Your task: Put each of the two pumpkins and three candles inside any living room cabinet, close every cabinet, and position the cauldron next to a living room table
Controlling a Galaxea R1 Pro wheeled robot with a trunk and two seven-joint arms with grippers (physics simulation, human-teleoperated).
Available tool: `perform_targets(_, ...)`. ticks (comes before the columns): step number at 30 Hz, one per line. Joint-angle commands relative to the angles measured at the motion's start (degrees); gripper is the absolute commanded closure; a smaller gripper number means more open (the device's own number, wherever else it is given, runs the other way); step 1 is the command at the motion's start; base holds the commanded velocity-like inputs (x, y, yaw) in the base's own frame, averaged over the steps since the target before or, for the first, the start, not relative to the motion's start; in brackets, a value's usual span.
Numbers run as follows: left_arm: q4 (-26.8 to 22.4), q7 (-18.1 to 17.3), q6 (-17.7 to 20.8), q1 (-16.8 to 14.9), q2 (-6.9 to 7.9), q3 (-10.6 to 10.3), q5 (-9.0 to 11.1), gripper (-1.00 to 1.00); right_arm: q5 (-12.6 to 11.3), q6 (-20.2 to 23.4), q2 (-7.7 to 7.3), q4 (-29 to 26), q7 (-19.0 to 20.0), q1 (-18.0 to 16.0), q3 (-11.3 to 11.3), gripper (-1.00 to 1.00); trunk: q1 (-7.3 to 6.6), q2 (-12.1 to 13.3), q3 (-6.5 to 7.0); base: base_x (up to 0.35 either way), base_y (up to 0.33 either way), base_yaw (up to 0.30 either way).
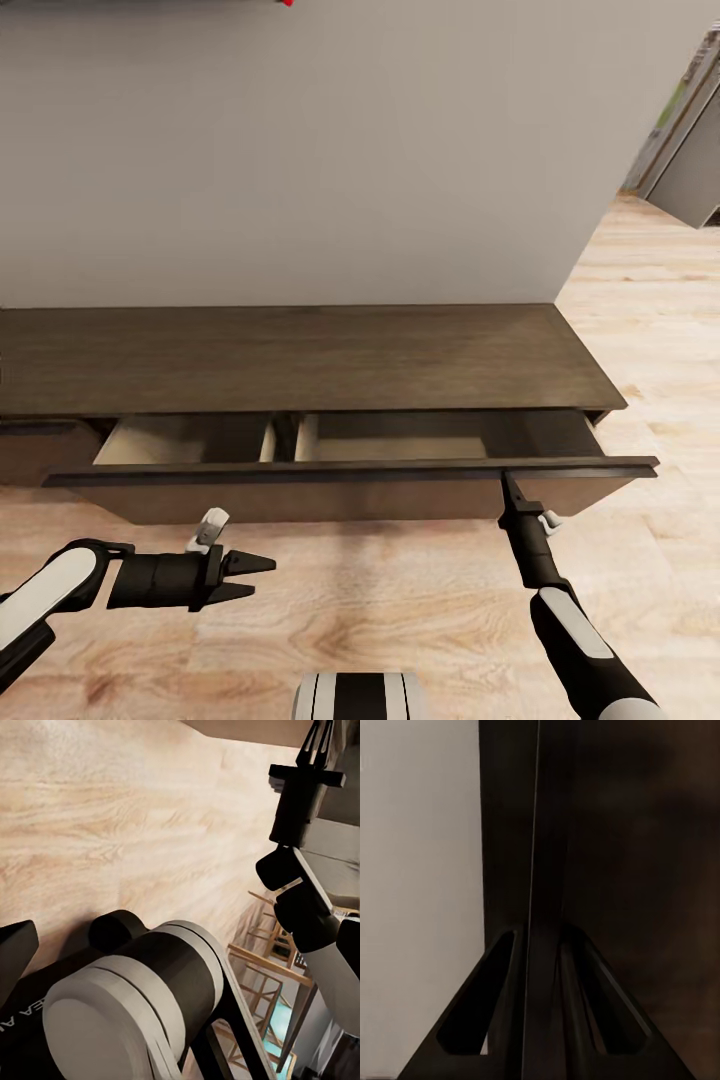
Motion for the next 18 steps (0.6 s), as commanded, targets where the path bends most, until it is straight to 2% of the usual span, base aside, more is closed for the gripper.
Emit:
perform_targets(1,0.0,0.0,0.0,0.0,0.06,-0.1,0.2,-1.00,-0.5,0.3,-0.03,-0.7,0.7,0.0,0.3,1.00,-0.04,0.0,-0.03,-0.108,0.000,0.000)
perform_targets(18,0.0,0.1,0.0,0.0,0.09,-0.1,0.2,-1.00,-0.5,0.3,-0.03,-0.7,0.8,0.0,0.3,1.00,-0.04,0.0,-0.03,-0.145,0.000,0.000)
